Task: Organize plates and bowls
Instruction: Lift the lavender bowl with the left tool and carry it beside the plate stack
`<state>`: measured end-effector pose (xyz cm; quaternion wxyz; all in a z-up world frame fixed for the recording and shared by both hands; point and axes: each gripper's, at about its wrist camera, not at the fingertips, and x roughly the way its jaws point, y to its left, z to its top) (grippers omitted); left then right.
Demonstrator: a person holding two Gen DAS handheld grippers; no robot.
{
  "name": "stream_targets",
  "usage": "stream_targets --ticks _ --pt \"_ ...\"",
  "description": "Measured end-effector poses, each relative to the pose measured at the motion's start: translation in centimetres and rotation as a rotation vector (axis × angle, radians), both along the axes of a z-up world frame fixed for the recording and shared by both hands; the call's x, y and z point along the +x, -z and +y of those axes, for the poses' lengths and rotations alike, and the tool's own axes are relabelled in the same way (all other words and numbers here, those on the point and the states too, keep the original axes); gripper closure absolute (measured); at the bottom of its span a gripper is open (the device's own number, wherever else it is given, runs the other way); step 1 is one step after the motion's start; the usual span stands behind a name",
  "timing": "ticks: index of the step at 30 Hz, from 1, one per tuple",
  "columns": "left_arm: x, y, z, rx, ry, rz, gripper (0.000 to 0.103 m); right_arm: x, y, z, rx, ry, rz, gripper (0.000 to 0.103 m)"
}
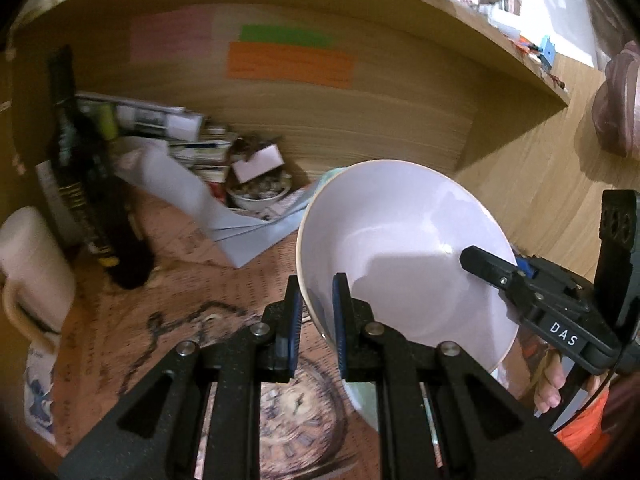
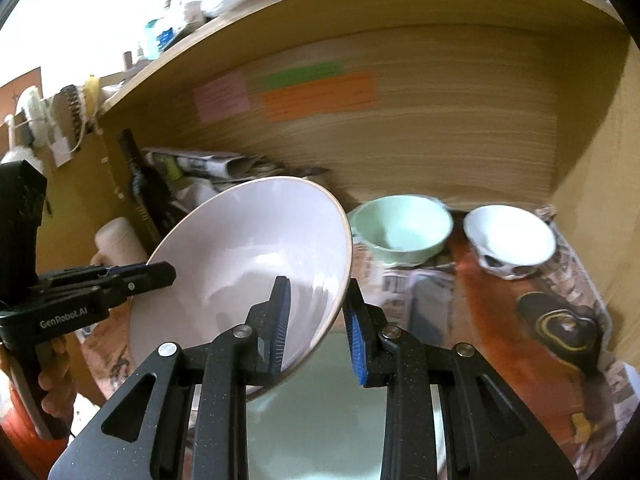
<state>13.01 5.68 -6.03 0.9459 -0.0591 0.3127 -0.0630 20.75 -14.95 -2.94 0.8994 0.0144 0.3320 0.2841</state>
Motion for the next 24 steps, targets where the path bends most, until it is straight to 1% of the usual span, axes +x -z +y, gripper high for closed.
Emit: stream_targets --ticks 4,14,19,24 --pt "-1.9 -0.4 1.5 0.009 -0.044 -0.010 0.090 -1.0 0.1 1.8 0.007 -0.044 0.003 0.079" --pt "-4.3 0.0 4.4 0.040 -0.126 0.008 0.090 -2.5 1.0 5.9 0.007 -0.134 0.033 0.079" --pt "-4.6 0.9 5.8 0.035 -0.152 0.040 0.090 -2.7 1.9 7.3 -0.005 -0.164 0.063 0.079" --pt "-4.4 2.7 6.8 0.023 -0.169 0.088 0.090 -2.6 3.4 8.7 -0.032 -0.185 0.106 0.079"
